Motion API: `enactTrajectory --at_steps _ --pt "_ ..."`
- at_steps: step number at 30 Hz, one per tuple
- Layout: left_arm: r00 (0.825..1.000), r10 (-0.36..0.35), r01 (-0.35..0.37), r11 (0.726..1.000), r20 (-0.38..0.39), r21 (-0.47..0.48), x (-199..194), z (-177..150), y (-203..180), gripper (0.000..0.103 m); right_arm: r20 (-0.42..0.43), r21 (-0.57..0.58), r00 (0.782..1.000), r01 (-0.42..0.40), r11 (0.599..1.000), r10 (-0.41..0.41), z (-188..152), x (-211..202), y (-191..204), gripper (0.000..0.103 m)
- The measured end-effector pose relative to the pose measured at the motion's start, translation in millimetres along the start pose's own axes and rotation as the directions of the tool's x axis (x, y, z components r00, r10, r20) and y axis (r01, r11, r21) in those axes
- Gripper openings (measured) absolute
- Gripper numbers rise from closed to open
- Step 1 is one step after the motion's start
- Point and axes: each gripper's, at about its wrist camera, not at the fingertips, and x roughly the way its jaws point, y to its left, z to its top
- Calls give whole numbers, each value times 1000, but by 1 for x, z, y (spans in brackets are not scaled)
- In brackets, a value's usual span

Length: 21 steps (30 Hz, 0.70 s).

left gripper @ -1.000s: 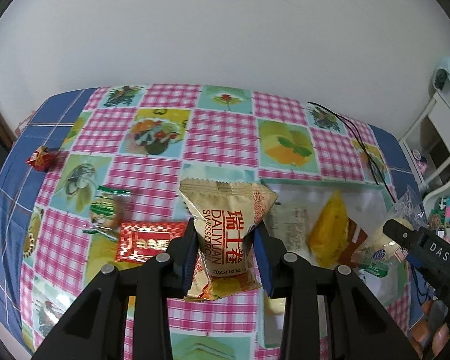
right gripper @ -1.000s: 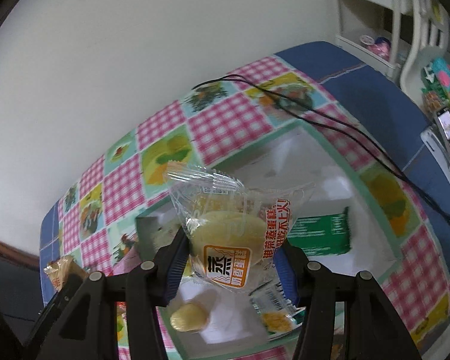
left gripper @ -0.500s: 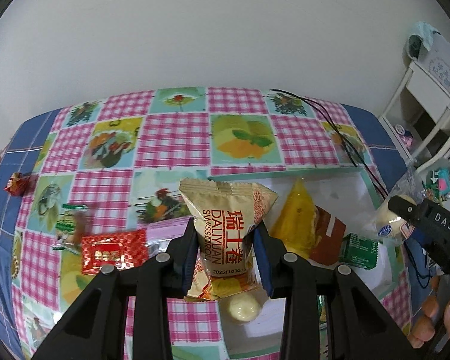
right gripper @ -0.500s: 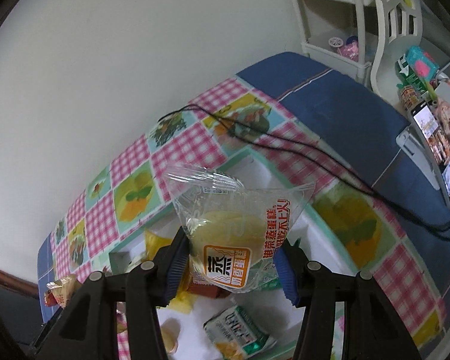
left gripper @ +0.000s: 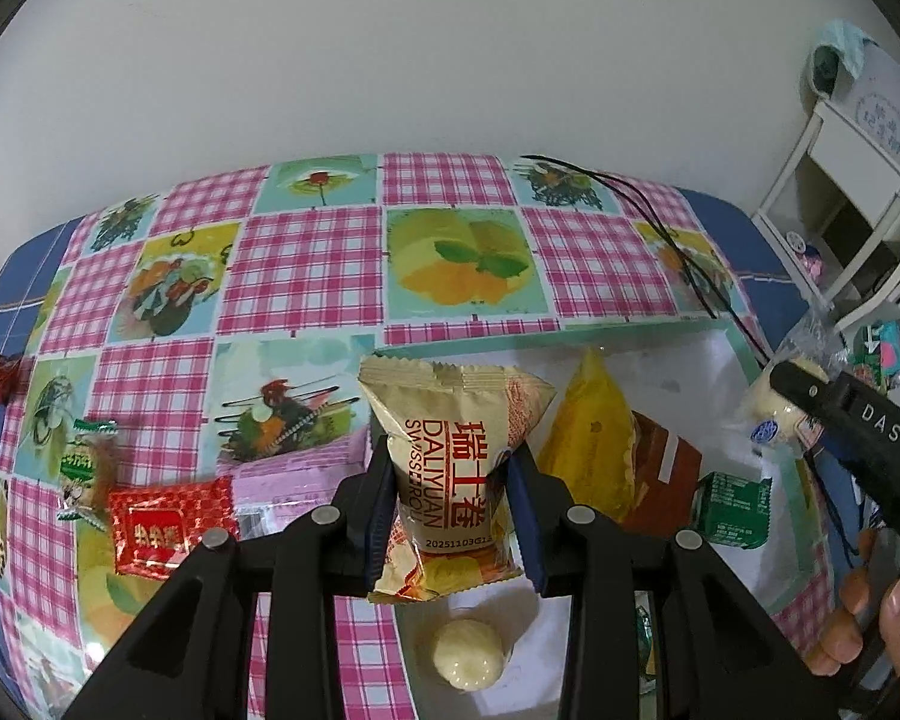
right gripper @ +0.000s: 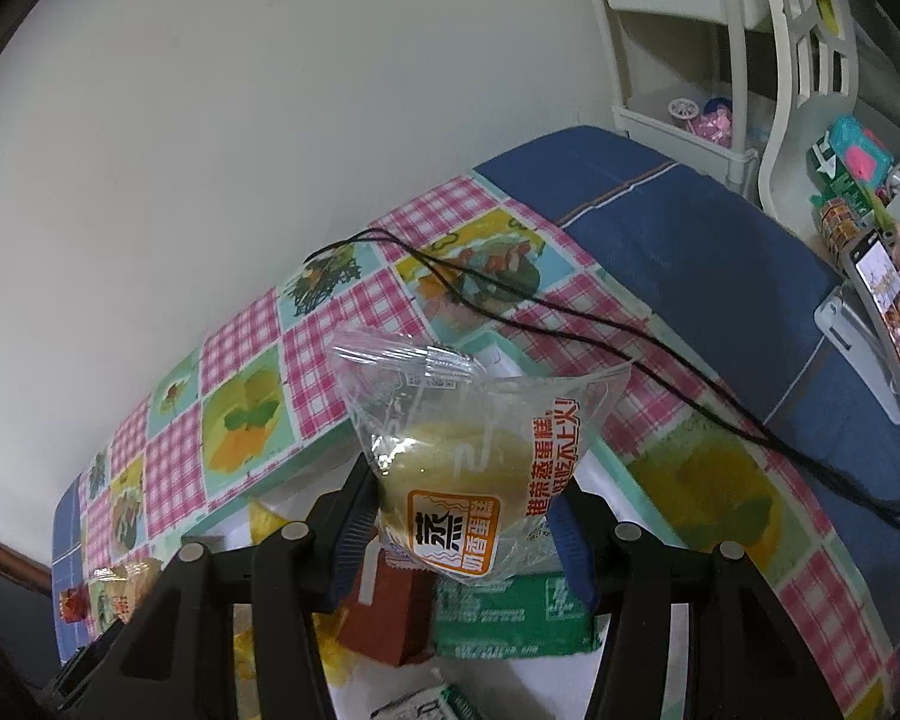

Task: Organize snacks
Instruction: 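Carry the Swiss roll bag and steamed bun toward the tray with both tools, then open the left tool over the tray while the right tool releases the steamed bun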

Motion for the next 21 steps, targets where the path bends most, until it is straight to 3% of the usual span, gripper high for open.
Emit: enactTrajectory --at_steps 15,16,20,21 --pt "1000 -3 2 998 11 62 14 0 -17 37 -32 -30 999 27 999 -28 -5 21 -3 58" --pt "1000 -3 2 998 12 65 14 0 -17 40 -37 -32 999 29 999 -30 -6 22 -3 58" --pt "1000 1 -1 998 13 62 13 0 -18 70 -64 -31 997 31 999 -33 -7 26 -2 60" --pt "1000 0 0 998 12 59 13 0 -17 71 -69 -36 997 33 999 -35 -7 27 -2 61"
